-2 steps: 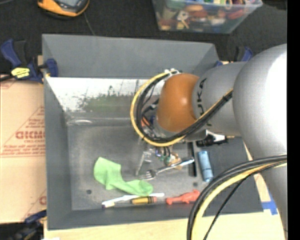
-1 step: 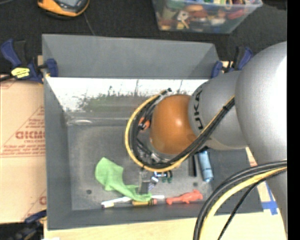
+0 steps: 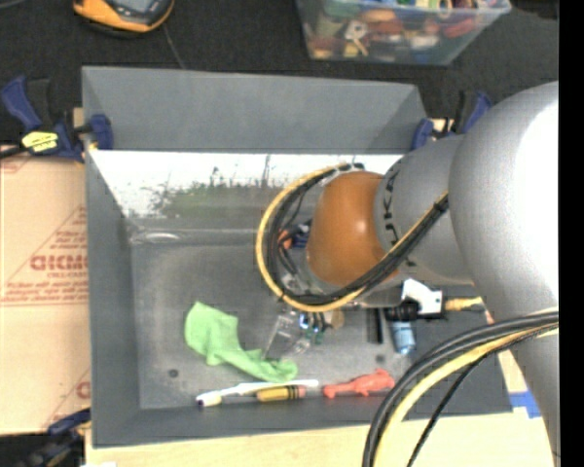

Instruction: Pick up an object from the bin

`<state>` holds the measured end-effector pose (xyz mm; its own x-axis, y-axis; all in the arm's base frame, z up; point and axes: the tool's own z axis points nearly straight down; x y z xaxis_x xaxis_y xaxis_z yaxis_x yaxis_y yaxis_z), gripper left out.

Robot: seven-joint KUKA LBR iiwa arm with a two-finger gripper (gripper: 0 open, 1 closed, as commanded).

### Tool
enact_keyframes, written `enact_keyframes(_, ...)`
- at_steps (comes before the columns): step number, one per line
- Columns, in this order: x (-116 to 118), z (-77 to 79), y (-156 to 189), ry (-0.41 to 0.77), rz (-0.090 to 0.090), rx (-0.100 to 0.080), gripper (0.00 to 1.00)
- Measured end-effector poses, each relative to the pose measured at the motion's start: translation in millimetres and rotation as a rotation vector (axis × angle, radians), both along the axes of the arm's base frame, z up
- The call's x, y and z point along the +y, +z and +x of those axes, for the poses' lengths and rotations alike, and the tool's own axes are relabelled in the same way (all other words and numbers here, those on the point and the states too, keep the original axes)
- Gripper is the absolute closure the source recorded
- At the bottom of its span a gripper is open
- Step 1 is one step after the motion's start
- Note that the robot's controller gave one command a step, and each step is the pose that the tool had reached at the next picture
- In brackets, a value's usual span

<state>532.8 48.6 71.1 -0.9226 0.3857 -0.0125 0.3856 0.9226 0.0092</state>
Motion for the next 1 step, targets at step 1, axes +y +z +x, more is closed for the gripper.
enact_keyframes(1, -26.9, -41.2, 2.5, 0.096, 0.002, -0.017, 0.0)
